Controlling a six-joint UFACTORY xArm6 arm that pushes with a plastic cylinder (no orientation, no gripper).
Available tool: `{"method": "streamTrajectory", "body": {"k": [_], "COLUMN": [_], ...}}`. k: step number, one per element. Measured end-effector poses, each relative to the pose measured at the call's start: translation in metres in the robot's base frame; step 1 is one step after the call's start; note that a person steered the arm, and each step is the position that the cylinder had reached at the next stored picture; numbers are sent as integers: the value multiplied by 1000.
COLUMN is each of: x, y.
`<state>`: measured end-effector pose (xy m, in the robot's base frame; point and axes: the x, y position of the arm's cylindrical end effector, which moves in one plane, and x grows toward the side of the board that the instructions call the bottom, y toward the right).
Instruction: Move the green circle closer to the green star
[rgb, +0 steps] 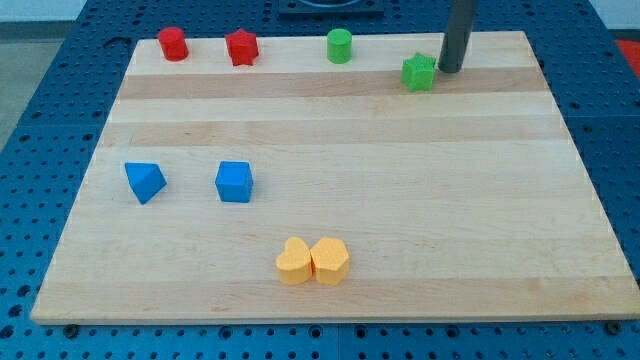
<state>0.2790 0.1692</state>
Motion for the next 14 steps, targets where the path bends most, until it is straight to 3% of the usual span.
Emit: {"method": "streamTrajectory", "body": {"k": [2, 3, 4, 5, 6, 9, 12, 14], "x": [16, 0, -4, -61, -86, -85, -84, -84], "y": [-104, -118, -79, -75, -89, -143, -136, -197]}}
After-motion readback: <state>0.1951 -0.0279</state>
